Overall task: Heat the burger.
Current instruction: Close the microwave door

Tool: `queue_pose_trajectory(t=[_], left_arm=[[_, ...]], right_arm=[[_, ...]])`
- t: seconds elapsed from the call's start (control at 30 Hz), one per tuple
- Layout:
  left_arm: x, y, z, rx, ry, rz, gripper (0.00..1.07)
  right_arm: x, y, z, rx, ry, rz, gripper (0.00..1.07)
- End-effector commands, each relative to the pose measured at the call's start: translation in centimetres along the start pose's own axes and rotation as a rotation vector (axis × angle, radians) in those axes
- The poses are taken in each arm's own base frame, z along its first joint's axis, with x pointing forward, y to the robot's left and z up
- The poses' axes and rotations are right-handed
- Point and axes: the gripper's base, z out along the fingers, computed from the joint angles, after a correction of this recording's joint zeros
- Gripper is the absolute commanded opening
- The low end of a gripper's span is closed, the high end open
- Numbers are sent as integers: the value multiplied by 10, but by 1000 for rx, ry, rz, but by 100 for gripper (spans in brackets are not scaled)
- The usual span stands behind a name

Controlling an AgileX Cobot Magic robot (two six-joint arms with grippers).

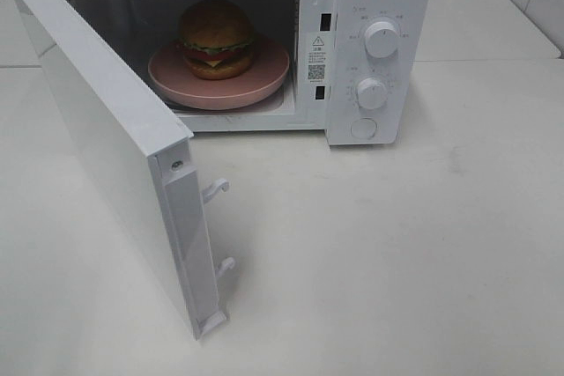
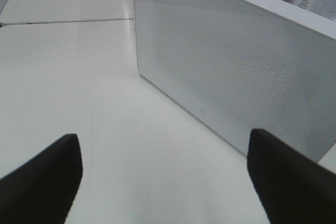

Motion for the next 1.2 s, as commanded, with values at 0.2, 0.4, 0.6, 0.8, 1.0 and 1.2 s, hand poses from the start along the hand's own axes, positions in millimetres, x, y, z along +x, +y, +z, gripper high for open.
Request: queue_pose_trajectory(t=[0.2, 0.4, 0.6, 0.8, 1.0, 1.2], left_arm=[[-17, 10, 28, -21, 35, -35, 42], [-15, 20, 64, -45, 89, -70, 0], [-5, 26, 85, -70, 35, -58, 0], [9, 33, 103, -112, -86, -93, 0], [10, 42, 120, -165, -86, -75, 0], [12, 45, 137, -178, -40, -59, 0]], right_arm=[[2, 0, -2, 4, -32, -8, 75], [2, 0, -2, 4, -32, -8, 75], [2, 0, -2, 4, -32, -8, 75], [2, 0, -2, 4, -32, -8, 75], [2, 0, -2, 4, -32, -8, 75], [2, 0, -2, 4, -32, -8, 75]])
